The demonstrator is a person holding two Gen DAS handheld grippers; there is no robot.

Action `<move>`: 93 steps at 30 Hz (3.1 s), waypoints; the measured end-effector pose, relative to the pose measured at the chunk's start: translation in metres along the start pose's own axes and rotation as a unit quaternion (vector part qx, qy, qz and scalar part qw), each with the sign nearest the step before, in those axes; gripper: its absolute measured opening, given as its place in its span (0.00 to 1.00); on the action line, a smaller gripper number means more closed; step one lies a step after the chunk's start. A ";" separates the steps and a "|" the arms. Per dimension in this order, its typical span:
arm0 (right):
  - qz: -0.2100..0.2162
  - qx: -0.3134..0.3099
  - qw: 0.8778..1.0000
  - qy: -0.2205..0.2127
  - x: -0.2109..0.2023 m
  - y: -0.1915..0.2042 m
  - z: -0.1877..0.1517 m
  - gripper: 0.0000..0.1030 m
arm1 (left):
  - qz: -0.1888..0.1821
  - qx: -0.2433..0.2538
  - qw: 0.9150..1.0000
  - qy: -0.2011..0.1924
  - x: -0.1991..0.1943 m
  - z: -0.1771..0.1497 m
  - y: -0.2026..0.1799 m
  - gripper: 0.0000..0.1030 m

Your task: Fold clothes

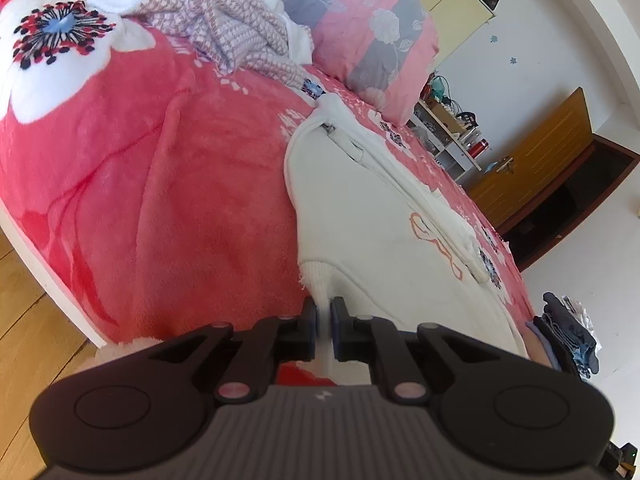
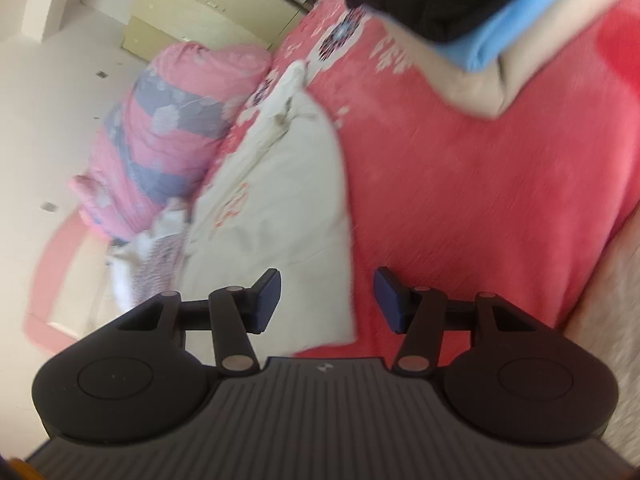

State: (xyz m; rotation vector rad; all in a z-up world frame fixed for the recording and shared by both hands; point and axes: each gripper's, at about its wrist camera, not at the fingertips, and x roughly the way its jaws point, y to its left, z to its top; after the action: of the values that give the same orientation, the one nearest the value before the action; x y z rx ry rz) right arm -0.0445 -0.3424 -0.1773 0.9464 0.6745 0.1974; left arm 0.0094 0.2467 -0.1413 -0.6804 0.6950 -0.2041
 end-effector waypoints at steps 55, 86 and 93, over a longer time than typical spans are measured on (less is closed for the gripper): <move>0.132 -0.055 0.984 -0.104 0.212 0.107 0.215 0.03 | -0.110 -0.077 0.980 -0.146 0.174 0.250 -0.076 0.02; 0.137 -0.004 0.988 -0.065 0.240 0.060 0.196 0.03 | 0.137 0.384 0.886 0.221 0.256 0.183 -0.108 0.57; 0.133 -0.015 0.988 -0.073 0.239 0.059 0.195 0.03 | 0.135 0.392 0.889 0.194 0.247 0.175 -0.119 0.10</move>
State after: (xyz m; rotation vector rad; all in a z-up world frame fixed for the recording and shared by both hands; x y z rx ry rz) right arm 0.2689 -0.3363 -0.1584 1.0096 0.4082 0.3691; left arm 0.3153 0.1481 -0.0955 0.2486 0.9924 -0.3399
